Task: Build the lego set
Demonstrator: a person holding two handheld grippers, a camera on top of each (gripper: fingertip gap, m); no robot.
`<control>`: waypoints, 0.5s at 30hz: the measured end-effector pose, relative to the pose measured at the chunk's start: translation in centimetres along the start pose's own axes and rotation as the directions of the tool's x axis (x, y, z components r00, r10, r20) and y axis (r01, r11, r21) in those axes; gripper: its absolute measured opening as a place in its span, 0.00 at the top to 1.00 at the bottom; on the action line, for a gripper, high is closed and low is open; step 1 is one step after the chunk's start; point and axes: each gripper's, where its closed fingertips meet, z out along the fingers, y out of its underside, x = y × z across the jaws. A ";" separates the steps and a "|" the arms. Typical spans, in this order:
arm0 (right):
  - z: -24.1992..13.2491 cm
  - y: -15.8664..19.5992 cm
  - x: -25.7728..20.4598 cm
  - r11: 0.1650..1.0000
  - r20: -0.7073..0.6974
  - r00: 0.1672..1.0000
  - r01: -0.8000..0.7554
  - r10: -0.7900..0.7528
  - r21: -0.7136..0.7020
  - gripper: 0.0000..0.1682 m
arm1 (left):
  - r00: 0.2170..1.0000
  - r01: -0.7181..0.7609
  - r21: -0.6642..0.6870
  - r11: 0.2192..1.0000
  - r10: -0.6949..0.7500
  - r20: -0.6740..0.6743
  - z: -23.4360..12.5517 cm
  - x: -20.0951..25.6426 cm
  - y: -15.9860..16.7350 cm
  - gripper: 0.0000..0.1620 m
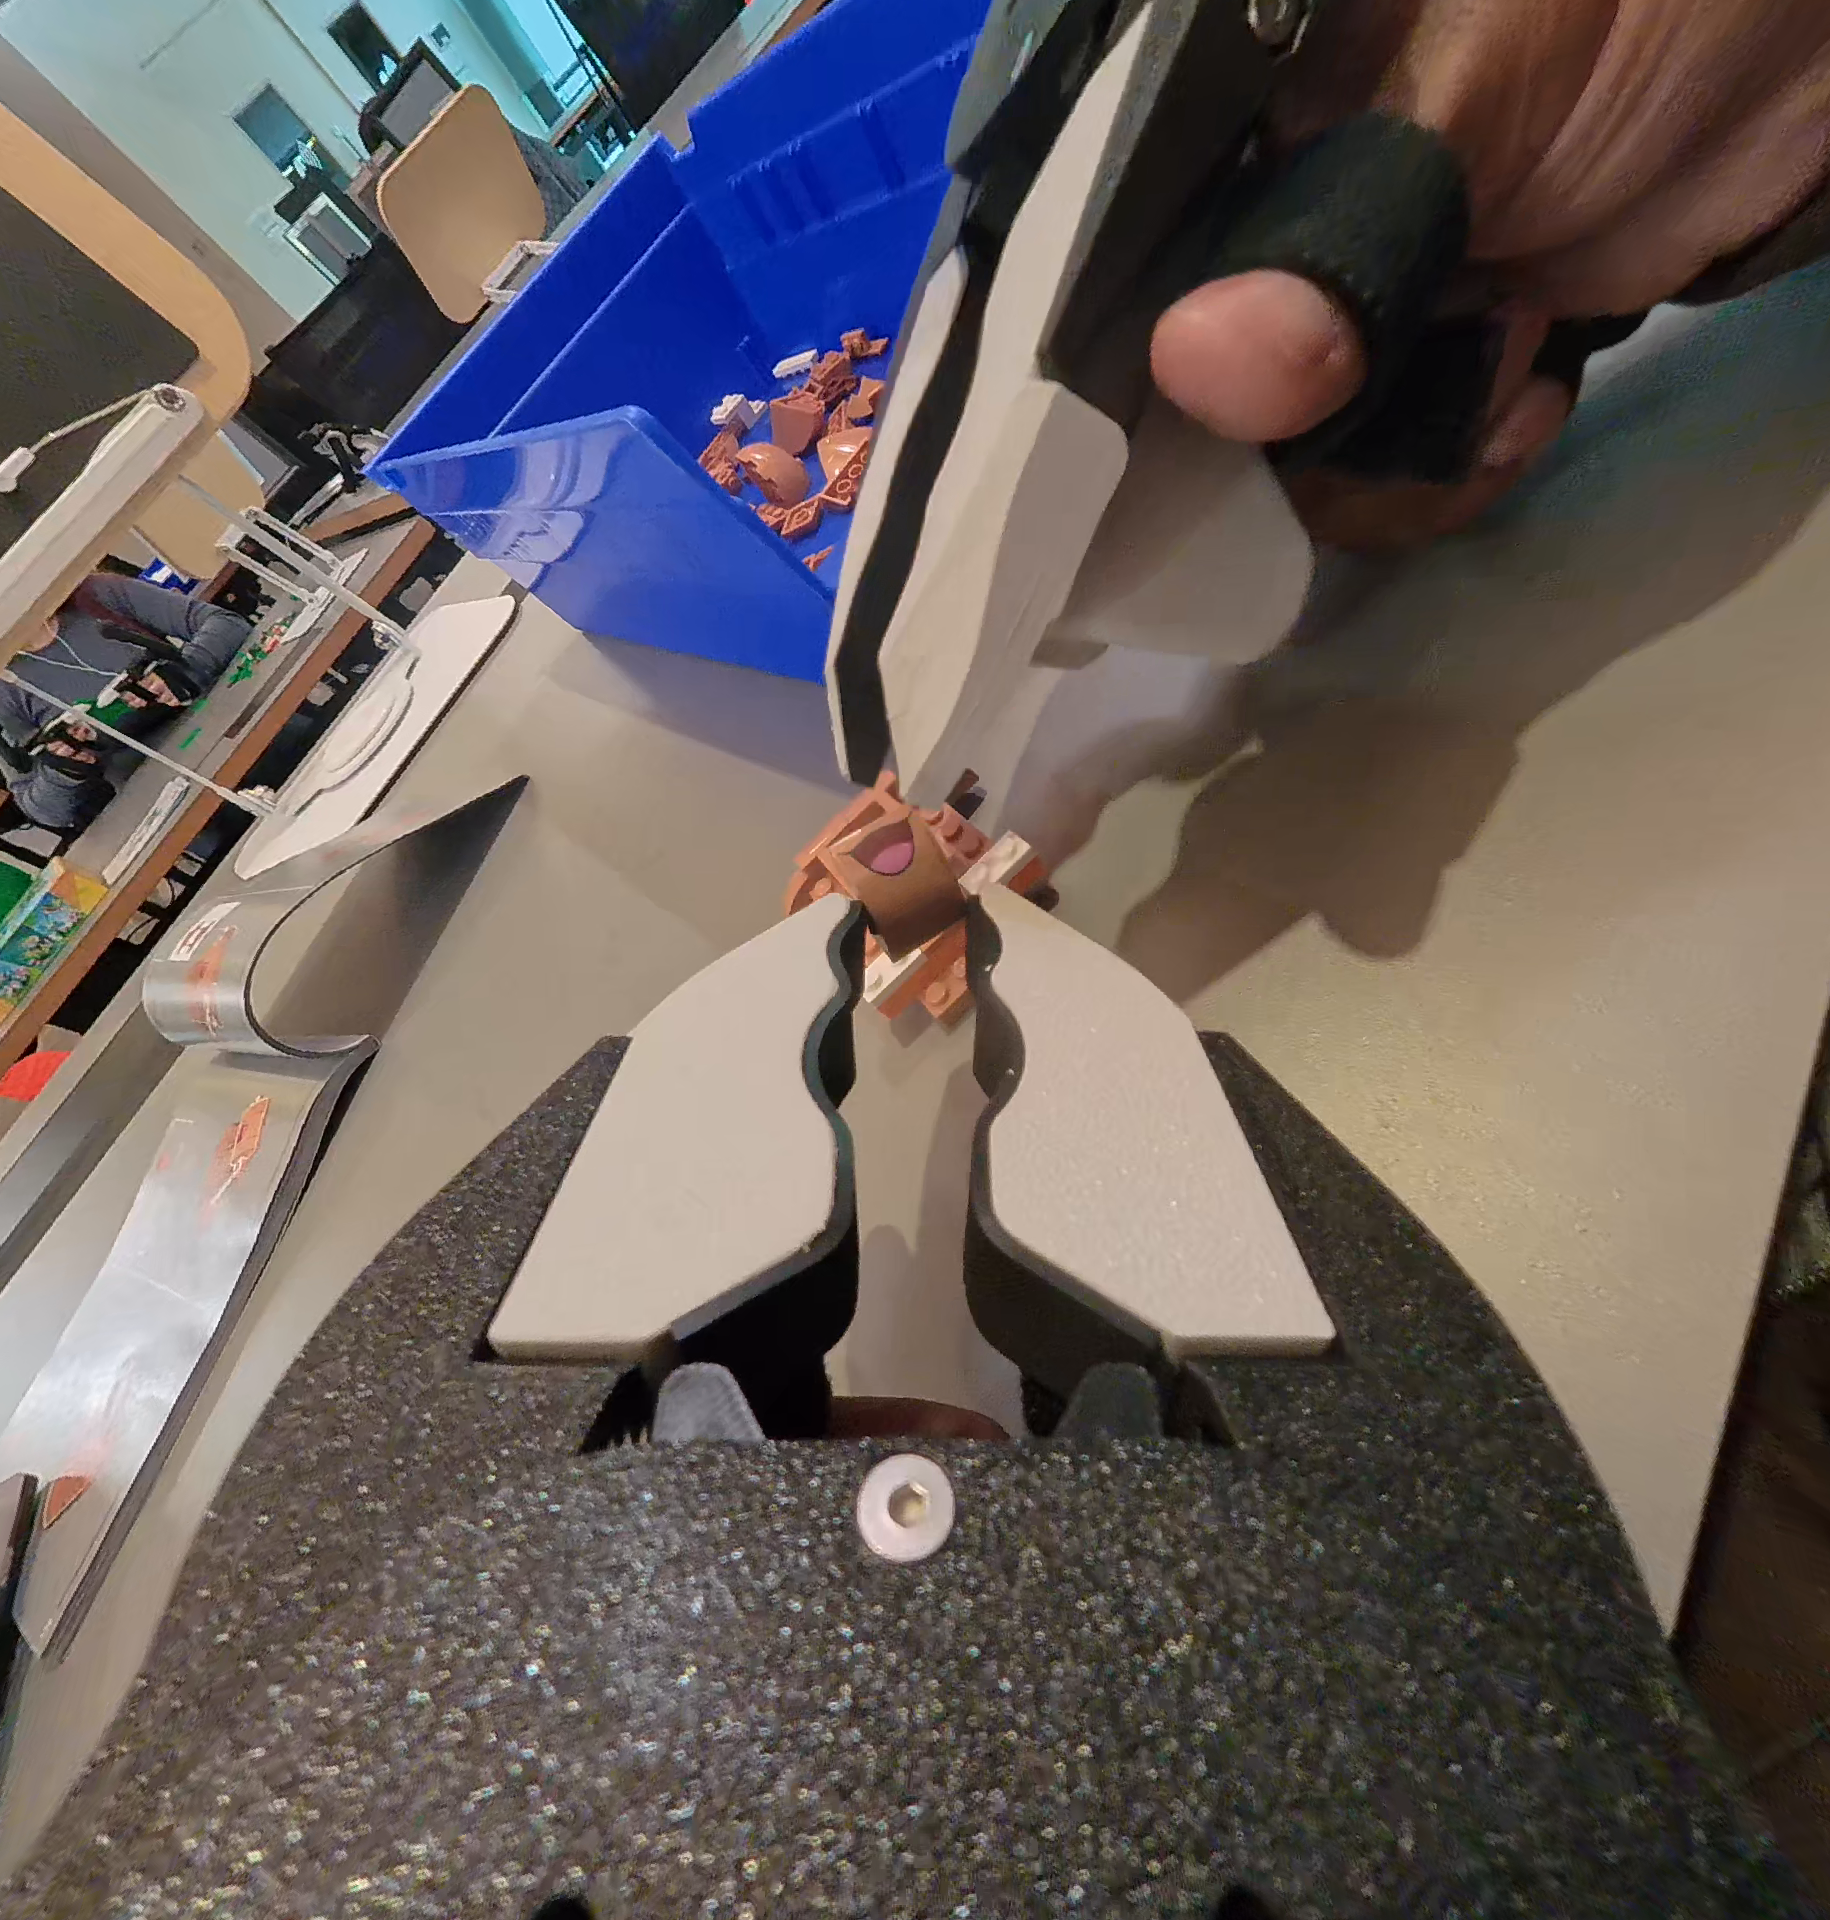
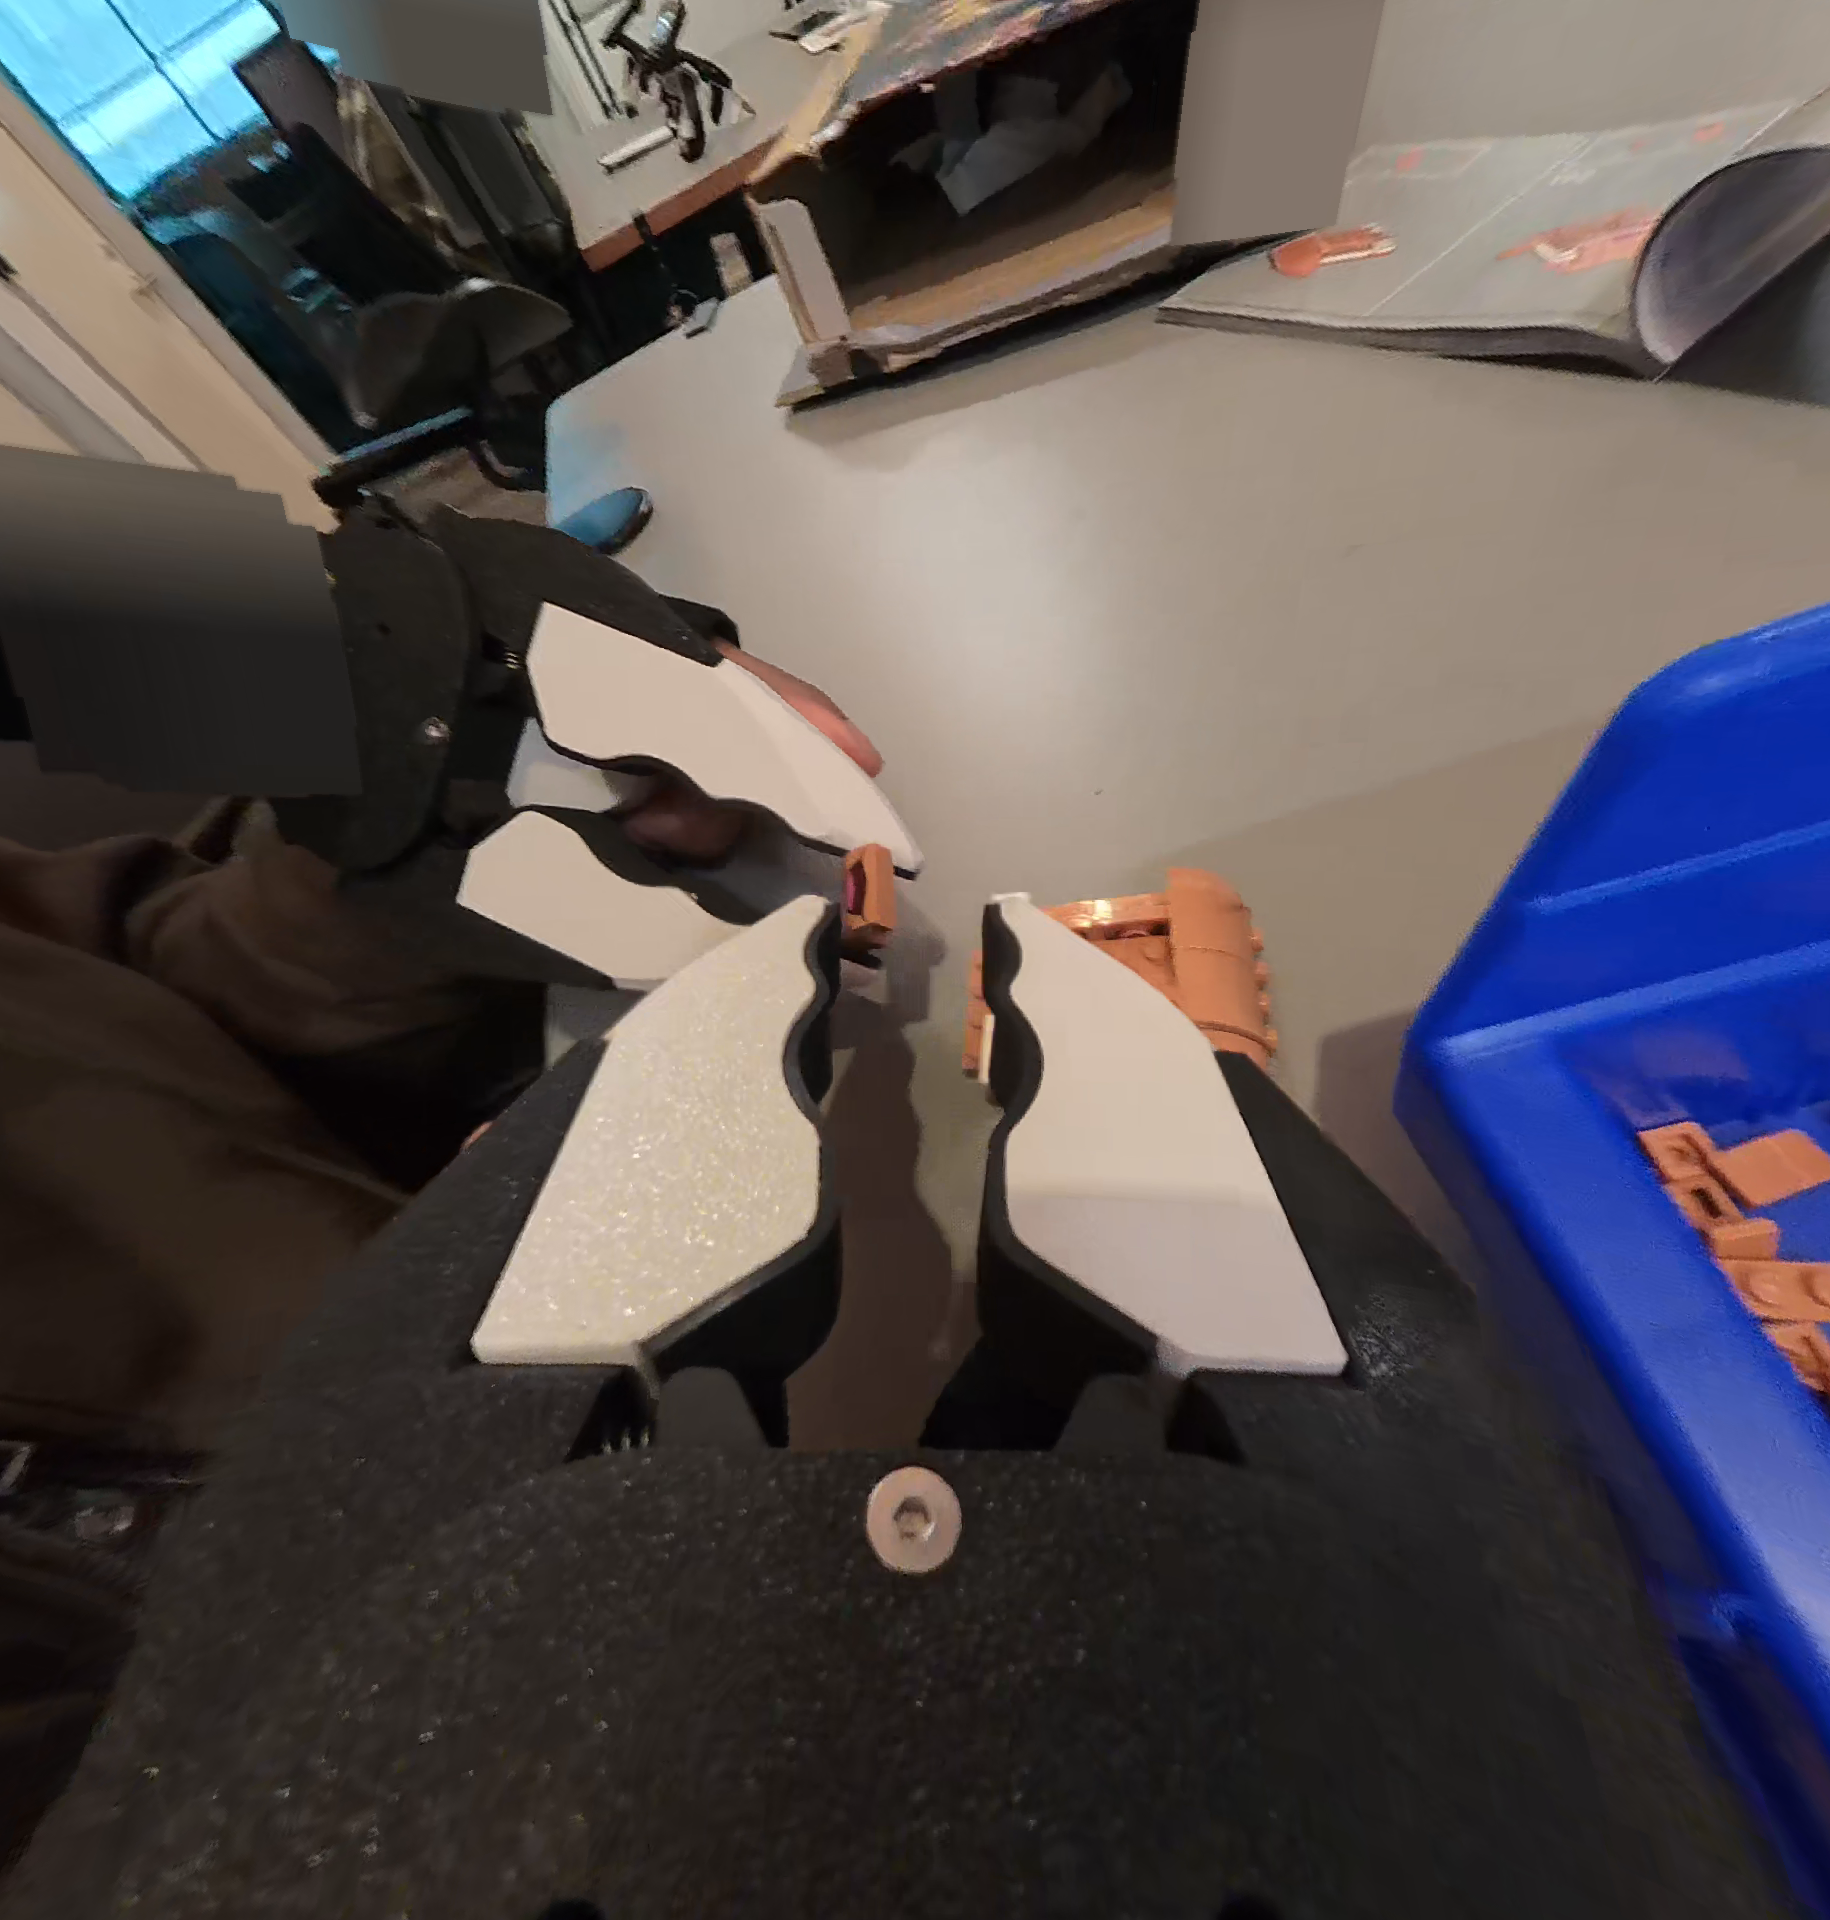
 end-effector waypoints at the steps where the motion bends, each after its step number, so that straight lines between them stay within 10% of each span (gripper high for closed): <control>1: -0.2 0.1 0.5 1.000 -0.036 0.999 0.024 -0.025 -0.011 0.84 | 1.000 0.002 -0.003 1.000 -0.002 0.000 0.0 0.0 0.0 0.89; 15: -0.7 3.6 2.9 0.964 -0.166 0.978 0.082 -0.127 -0.254 0.82 | 1.000 0.025 -0.007 1.000 -0.025 -0.001 0.1 -0.2 0.1 0.89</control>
